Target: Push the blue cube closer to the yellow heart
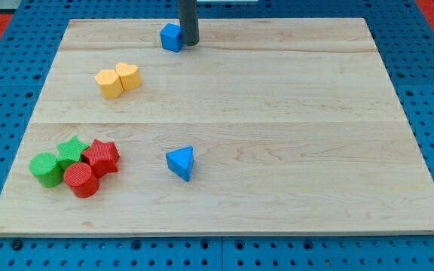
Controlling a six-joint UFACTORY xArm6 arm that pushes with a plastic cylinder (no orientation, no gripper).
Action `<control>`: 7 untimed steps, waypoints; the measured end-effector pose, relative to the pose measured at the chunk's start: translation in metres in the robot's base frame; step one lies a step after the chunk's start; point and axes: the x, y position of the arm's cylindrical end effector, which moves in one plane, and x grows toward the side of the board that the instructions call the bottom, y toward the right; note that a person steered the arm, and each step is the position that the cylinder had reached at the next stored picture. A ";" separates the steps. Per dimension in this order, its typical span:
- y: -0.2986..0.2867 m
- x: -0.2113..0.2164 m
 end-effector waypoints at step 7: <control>-0.079 0.035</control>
